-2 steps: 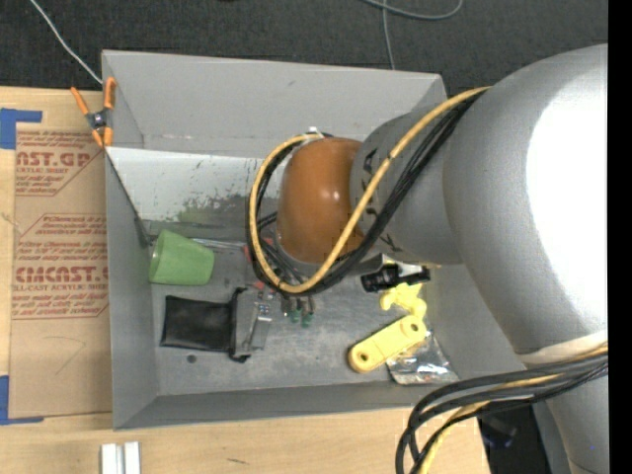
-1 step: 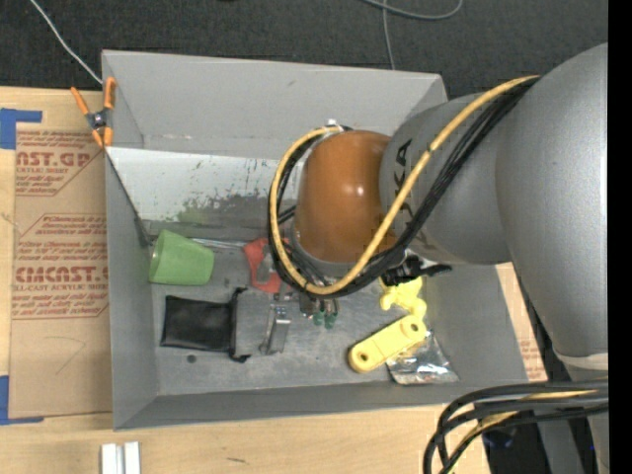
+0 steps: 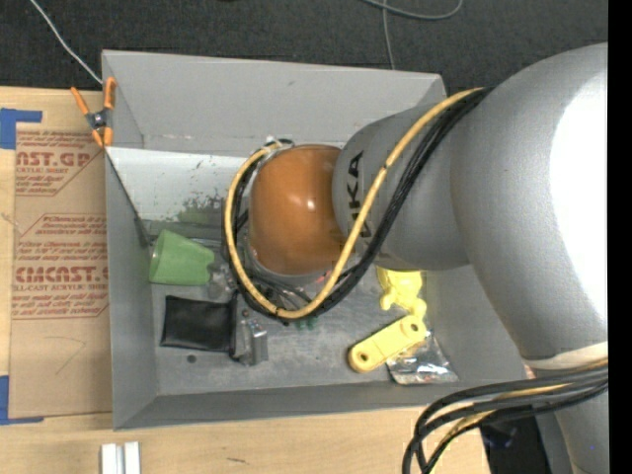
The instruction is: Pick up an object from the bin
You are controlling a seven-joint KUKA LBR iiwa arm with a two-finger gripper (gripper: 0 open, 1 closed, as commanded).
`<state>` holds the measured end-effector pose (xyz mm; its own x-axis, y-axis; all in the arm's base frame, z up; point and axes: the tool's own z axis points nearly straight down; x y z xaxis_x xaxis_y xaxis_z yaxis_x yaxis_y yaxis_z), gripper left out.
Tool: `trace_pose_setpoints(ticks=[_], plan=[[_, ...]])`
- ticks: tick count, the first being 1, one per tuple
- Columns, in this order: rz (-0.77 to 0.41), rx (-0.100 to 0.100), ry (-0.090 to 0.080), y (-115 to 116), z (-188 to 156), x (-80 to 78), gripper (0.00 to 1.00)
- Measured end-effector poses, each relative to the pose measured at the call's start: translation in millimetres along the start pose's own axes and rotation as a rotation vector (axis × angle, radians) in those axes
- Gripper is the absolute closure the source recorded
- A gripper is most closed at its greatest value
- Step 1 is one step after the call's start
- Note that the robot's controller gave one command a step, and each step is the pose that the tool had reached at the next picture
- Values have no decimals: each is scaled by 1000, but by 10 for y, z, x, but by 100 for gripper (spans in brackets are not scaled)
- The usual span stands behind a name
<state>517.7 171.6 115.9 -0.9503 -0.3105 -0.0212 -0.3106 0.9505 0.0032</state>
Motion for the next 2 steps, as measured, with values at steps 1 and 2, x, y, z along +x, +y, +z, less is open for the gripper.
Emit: trace_pose_setpoints(ticks=[1,2], plan=[[-211,-2,2,221,162,-85,0],[-388,-1,-1,131,460,92,100]])
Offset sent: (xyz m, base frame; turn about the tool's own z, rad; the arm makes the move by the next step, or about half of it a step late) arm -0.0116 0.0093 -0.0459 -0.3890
